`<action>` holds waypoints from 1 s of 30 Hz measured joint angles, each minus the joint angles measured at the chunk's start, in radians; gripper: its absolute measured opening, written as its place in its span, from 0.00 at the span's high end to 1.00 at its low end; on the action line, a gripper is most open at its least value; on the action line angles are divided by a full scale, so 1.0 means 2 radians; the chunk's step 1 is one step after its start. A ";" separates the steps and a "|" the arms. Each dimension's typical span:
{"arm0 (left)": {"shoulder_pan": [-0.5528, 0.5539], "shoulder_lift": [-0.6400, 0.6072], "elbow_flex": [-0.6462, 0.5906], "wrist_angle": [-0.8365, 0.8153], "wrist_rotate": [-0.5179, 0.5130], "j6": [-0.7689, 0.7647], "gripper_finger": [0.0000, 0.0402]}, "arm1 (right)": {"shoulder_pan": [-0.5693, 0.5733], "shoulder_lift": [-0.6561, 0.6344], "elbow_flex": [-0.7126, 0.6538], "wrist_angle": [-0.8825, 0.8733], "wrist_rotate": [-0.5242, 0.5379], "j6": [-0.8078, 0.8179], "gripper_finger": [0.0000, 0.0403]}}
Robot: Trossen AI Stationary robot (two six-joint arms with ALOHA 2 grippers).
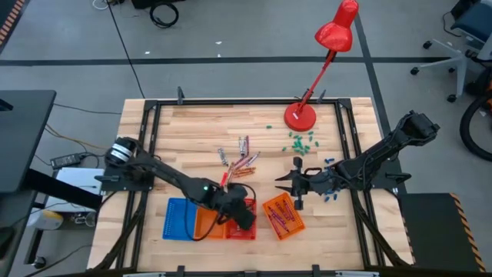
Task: Sort crayons
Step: Put the black crayon into the red bin
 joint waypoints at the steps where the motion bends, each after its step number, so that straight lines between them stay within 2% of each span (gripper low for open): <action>1: 0.000 0.006 0.000 0.014 0.000 -0.009 0.88 | -0.001 0.000 0.000 0.002 0.000 -0.004 0.72; 5: 0.000 0.017 0.000 0.029 0.002 -0.043 0.88 | -0.005 0.000 0.000 0.000 -0.002 -0.017 0.72; 11: -0.001 0.017 0.000 0.022 -0.005 -0.054 0.86 | -0.005 0.000 0.000 -0.002 -0.004 -0.029 0.72; 19: -0.001 0.017 0.000 0.021 0.000 -0.054 0.74 | -0.003 0.000 0.000 -0.014 -0.010 -0.027 0.72; 25: 0.009 0.000 0.000 0.017 0.019 -0.008 0.68 | -0.003 0.000 0.000 -0.015 -0.028 -0.023 0.72; 30: 0.037 -0.039 0.001 -0.008 0.007 0.028 0.68 | -0.001 0.000 0.000 -0.019 -0.031 -0.023 0.72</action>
